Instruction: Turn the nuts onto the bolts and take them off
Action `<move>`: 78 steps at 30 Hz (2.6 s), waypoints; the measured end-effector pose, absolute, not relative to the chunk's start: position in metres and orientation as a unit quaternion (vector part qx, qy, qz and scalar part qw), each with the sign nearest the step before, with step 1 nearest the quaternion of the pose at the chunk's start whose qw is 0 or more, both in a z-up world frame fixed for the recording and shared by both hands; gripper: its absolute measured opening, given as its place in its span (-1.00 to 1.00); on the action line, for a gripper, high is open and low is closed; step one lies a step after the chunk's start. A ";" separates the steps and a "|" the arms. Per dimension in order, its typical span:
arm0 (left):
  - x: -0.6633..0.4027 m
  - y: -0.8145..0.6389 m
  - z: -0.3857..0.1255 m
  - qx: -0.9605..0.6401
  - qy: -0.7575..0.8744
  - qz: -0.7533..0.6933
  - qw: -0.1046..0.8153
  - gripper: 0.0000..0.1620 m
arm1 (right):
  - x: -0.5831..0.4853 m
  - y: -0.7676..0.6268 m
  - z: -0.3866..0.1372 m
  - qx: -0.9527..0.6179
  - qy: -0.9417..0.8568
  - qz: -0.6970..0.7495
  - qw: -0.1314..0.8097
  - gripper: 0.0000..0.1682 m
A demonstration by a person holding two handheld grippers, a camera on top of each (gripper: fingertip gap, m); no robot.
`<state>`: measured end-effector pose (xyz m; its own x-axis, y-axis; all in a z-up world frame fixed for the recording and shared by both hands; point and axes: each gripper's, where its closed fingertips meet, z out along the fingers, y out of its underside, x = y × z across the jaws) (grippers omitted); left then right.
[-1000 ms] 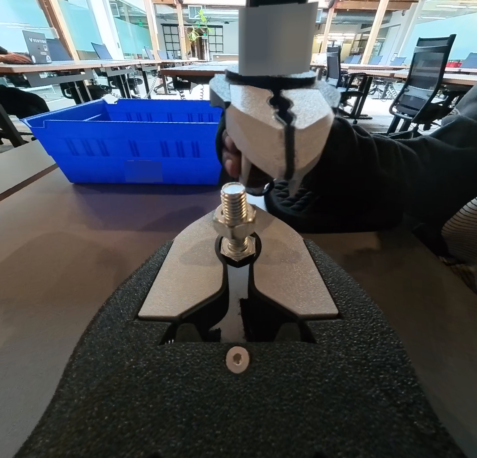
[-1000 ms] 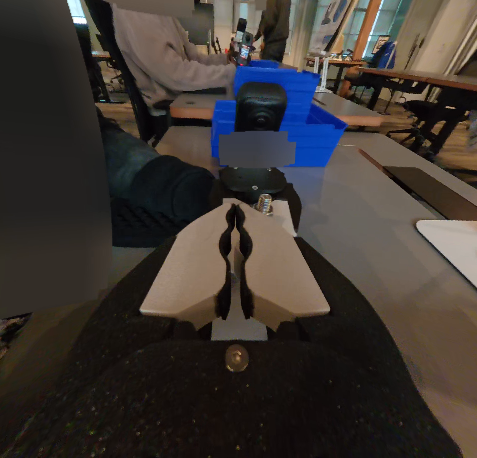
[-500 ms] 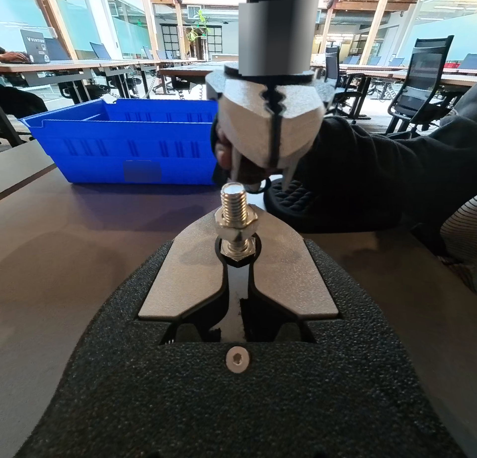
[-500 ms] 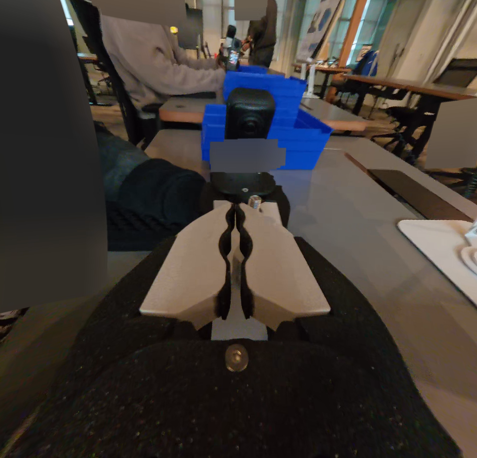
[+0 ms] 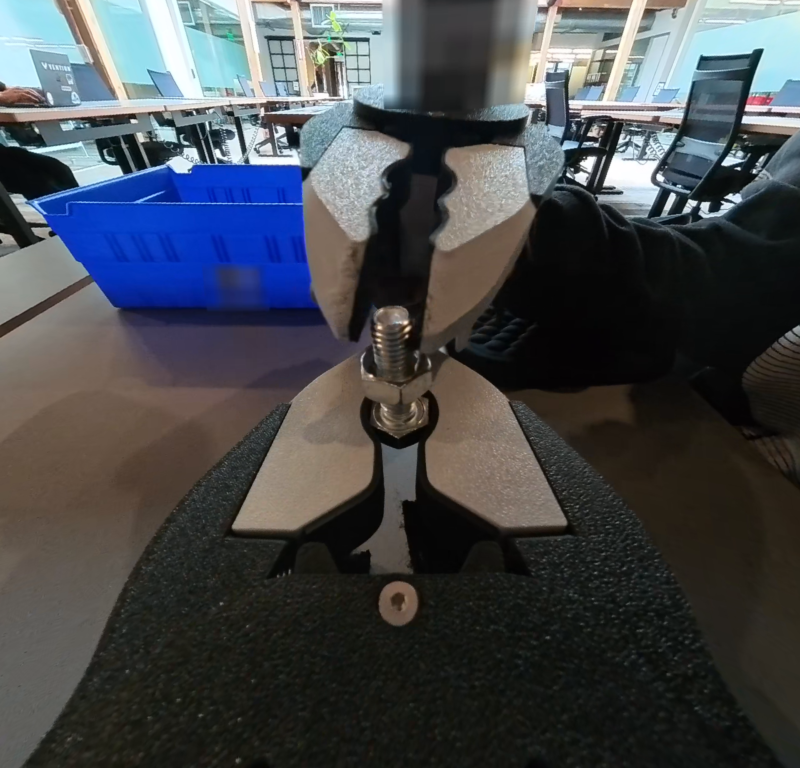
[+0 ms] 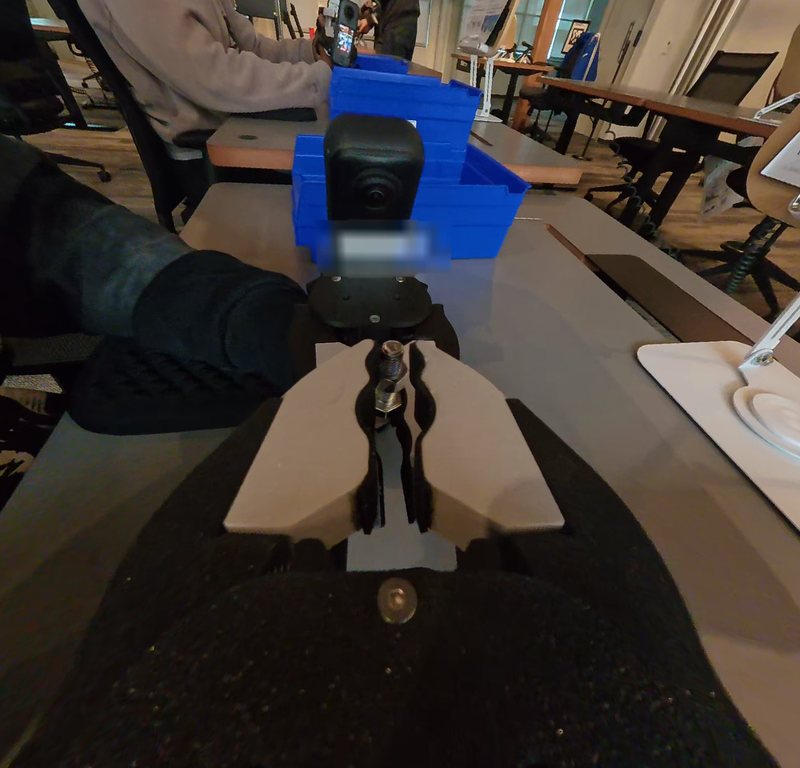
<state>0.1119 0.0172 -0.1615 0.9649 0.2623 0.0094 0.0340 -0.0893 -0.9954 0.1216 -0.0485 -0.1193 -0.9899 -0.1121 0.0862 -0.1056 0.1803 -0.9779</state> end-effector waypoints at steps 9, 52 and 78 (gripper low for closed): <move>0.107 0.014 -0.158 -0.720 -0.115 0.093 0.678 -0.47 | 0.125 -0.048 -0.115 -0.080 0.764 -0.640 -0.001 -0.90; 0.103 0.014 -0.156 -0.714 -0.117 0.107 0.682 -0.21 | -0.193 0.241 -0.200 0.510 0.663 -0.480 -0.264 -0.90; 0.103 0.014 -0.156 -0.714 -0.113 0.109 0.683 -0.22 | -0.181 0.241 -0.134 0.466 0.646 -0.505 -0.333 -0.47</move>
